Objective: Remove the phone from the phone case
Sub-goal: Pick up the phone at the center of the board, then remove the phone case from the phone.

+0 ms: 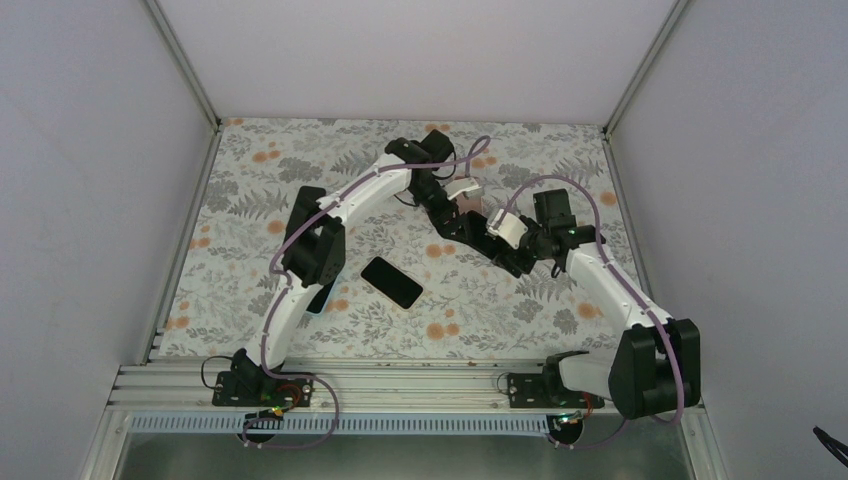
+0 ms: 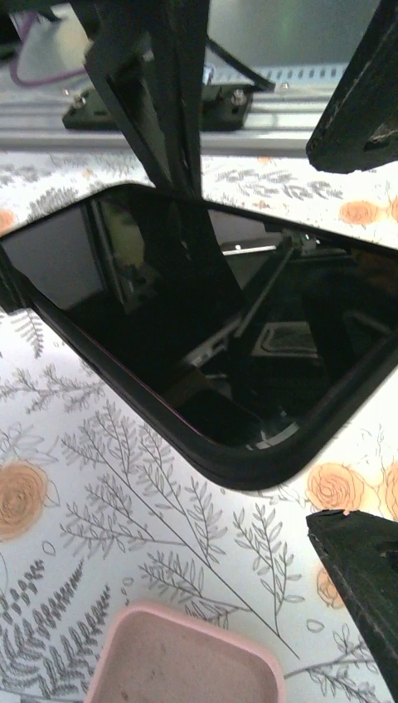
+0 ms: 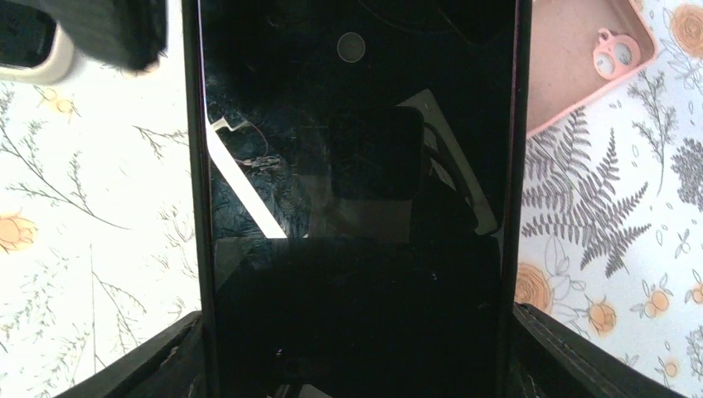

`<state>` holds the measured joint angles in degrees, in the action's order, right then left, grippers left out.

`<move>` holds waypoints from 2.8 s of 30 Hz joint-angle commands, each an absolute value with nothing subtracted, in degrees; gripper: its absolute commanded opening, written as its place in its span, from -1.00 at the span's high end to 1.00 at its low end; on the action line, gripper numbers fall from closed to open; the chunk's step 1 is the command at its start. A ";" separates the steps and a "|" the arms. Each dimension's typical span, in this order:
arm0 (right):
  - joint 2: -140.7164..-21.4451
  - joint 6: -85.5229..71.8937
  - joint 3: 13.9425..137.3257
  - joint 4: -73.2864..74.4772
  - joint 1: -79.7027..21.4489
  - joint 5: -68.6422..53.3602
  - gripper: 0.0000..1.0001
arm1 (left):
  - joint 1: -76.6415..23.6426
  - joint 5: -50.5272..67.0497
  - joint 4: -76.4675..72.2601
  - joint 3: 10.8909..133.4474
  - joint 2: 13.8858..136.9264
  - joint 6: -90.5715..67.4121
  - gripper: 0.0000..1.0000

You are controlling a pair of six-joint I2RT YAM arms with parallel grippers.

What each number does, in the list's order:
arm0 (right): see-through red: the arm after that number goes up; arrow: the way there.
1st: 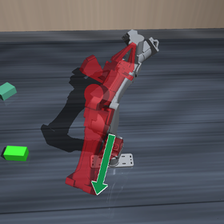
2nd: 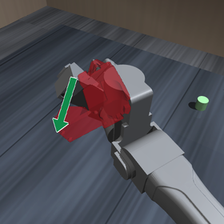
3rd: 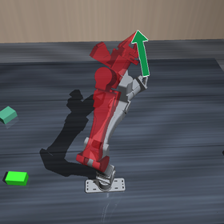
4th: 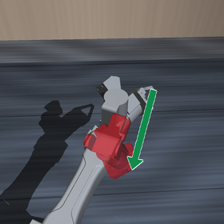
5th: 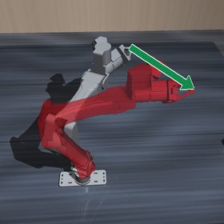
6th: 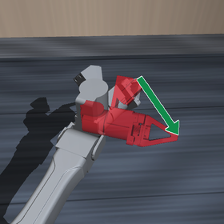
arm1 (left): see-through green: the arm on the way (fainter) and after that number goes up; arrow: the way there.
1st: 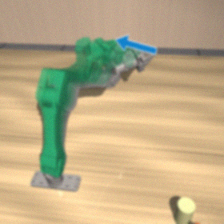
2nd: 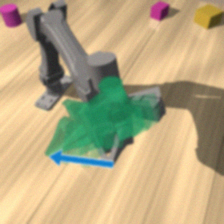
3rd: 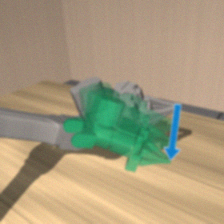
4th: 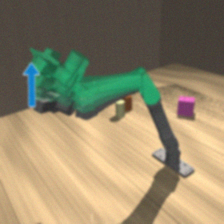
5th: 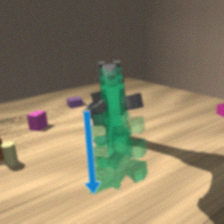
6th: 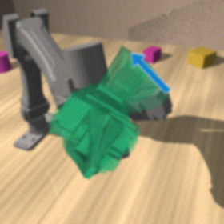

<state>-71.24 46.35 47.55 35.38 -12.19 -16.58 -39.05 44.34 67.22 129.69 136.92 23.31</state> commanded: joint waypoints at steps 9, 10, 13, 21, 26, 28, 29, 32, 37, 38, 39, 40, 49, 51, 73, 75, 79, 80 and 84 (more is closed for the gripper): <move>-70.09 40.07 52.38 29.63 -18.59 -15.29 -0.31 | -38.33 55.83 72.43 130.40 136.80 26.93 -0.23; -69.97 39.96 52.35 29.66 -18.81 -15.25 -0.31 | -38.06 56.30 72.58 130.61 136.65 27.05 0.00; -69.60 39.74 52.22 29.96 -19.41 -14.94 -0.33 | -37.55 57.65 73.13 131.02 136.38 27.82 0.39; -69.45 41.34 54.63 38.34 -19.83 -17.44 -0.80 | -37.35 59.65 77.37 132.57 135.40 33.12 0.95; -68.13 43.41 56.16 44.24 -19.03 -21.30 -1.00 | -37.20 56.59 77.74 129.40 130.98 37.40 0.95; -68.51 43.90 57.70 46.94 -18.46 -23.80 -1.00 | -37.06 54.49 77.78 128.10 128.99 38.67 0.95; -68.55 43.69 58.61 47.47 -18.19 -24.42 -1.00 | -36.84 53.78 77.72 127.15 127.93 39.47 0.95; -67.54 44.10 59.72 48.42 -16.21 -27.42 -1.00 | -36.34 52.10 77.70 124.11 124.76 41.53 0.95; -67.39 46.43 60.43 51.12 -13.28 -31.08 -1.00 | -35.56 46.69 77.77 118.27 119.48 43.93 0.95; -67.83 46.60 60.39 51.19 -12.87 -31.42 -1.00 | -35.47 46.04 77.78 117.30 117.67 44.58 0.95; -68.50 47.19 60.38 51.61 -12.39 -32.12 -1.00 | -35.51 45.41 77.71 116.15 116.20 45.23 0.95; -69.72 47.91 60.61 52.10 -11.69 -33.10 -1.00 | -35.51 44.77 77.70 115.36 115.05 45.79 0.95; -80.92 49.09 66.96 56.04 -10.75 -37.68 -0.94 | -35.58 43.22 73.79 109.23 107.41 45.78 0.95; -82.26 49.06 66.93 55.42 -10.81 -37.61 -0.92 | -35.60 43.71 73.40 108.54 106.84 45.66 0.95; -85.99 53.35 66.61 59.49 -10.98 -40.13 -0.74 | -35.60 41.62 70.99 110.30 109.22 43.86 0.95; -85.75 52.09 66.46 57.83 -10.92 -39.24 -0.73 | -35.59 42.32 71.57 110.59 109.30 44.13 0.95; -86.02 50.56 66.87 55.66 -10.94 -38.45 -0.72 | -35.60 42.74 72.42 110.73 109.17 44.70 0.95; -86.12 49.90 67.03 54.92 -10.91 -38.12 -0.72 | -35.62 42.79 72.54 110.60 109.13 44.85 0.95; -87.27 48.99 67.33 52.59 -10.94 -36.78 -0.69 | -35.60 43.15 73.12 109.95 108.62 45.35 0.95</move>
<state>-86.00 50.50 66.39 55.79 -11.11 -37.50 -35.75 39.44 72.58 108.38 109.45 44.23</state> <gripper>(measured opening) 0.850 0.104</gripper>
